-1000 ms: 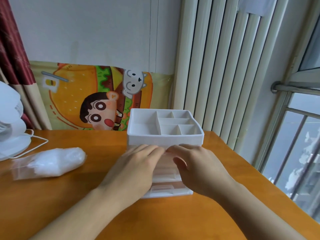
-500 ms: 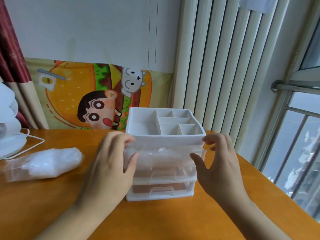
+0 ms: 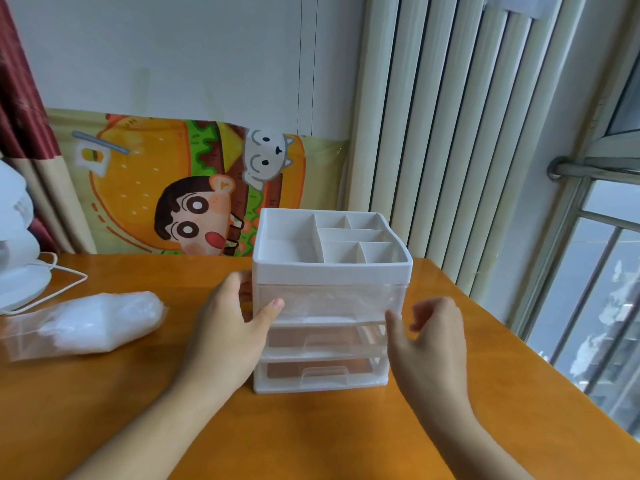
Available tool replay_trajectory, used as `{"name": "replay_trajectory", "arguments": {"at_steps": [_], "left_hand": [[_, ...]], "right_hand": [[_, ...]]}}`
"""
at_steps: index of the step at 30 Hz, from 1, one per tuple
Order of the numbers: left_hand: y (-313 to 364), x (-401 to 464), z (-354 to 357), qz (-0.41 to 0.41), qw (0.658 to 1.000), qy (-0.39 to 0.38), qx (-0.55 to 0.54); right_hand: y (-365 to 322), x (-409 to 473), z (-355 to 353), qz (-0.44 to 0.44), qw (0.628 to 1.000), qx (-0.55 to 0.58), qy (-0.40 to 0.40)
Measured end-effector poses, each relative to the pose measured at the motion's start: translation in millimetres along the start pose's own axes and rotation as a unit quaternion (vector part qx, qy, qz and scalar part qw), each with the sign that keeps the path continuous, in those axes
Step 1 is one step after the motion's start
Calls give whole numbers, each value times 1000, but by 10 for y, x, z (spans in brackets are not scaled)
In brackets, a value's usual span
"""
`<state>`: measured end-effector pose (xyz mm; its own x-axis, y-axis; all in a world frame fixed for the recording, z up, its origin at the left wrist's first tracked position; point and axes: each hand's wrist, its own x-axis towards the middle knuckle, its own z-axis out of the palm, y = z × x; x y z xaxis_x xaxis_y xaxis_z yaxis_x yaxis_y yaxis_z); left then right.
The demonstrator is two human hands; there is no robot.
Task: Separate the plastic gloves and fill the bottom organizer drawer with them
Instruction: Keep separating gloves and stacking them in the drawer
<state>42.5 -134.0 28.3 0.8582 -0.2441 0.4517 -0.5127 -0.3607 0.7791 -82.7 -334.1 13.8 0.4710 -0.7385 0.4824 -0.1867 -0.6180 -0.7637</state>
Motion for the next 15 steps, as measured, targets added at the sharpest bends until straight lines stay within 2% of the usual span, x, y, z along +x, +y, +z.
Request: {"name": "replay_trajectory", "arguments": {"at_steps": [1,3,5,6,8,10,15], "left_hand": [[-4,8,18,-5,1000,6,-3],[0,28,61,-11,1000,12,-8],[34,47,102,-17,1000,4,-5],[40,62,119,-21,1000,1,-7],[47,106,140,-22,1000,0,-13],[51,158,162,-19,1000,1,-15],[77,244,224,-21,1000,2,-12]], "right_hand": [[8,-97,24,24,999,10,-26],[-53,-251,95,125,977,92,-148],[-185,-324,196,261,898,259,-240],[-248,-329,250,308,858,326,-249],[-342,-321,355,361,809,410,-216],[-418,-324,440,395,786,445,-169],[-499,-437,436,413,782,456,-102]]}}
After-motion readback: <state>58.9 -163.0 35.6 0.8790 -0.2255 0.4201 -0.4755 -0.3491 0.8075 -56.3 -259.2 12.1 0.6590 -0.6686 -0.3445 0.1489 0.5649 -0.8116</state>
